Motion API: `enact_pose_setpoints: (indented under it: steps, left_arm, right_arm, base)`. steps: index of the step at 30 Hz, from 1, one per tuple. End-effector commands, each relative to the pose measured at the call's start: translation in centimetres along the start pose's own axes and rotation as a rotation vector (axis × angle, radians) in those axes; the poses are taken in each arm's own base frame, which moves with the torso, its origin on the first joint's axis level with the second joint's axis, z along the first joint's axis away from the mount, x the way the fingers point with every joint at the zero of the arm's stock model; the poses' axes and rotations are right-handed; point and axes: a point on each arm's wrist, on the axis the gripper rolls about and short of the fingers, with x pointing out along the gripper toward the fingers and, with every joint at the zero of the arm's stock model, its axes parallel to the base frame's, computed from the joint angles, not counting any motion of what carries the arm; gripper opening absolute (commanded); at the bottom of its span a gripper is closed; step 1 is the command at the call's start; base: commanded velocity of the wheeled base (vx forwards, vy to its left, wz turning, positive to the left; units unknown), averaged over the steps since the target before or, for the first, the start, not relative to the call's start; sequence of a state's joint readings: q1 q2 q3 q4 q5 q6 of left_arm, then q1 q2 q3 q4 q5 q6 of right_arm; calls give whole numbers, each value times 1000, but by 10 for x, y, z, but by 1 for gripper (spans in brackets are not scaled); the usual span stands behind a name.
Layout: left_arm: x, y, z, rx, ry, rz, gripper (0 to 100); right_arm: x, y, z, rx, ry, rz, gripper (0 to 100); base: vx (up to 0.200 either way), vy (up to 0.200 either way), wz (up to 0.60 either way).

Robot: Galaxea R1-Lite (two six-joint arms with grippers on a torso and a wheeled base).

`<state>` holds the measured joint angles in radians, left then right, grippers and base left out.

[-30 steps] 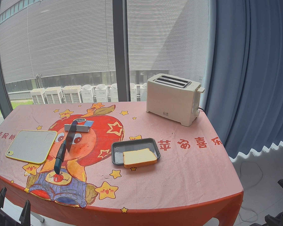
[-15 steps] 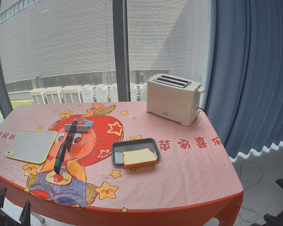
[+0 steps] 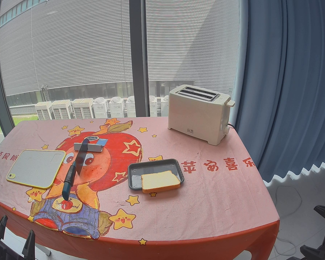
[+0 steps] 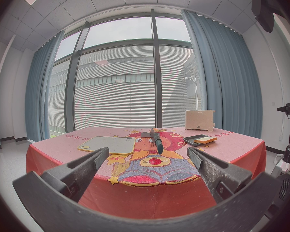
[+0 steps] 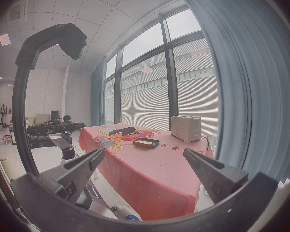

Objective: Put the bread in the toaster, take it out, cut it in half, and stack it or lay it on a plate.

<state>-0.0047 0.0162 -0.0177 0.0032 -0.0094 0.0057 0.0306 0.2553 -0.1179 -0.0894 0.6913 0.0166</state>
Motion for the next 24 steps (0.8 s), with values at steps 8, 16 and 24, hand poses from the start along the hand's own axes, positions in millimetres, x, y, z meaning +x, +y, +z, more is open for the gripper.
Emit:
enact_pose_setpoints:
  steps: [8, 16, 24]
  left_arm:
    - [0, 0, -5, 0, 1, 0, 100]
    - [0, 0, -5, 0, 1, 0, 100]
    - [0, 0, -5, 0, 1, 0, 100]
  right_arm:
    - [4, -3, 0, 15, 29, 2, 100]
    - [9, -7, 4, 4, 36, 2, 100]
    - [15, -12, 6, 0, 59, 16, 100]
  base:
    - [0, 0, 0]
    - [0, 0, 0]
    - [0, 0, 0]
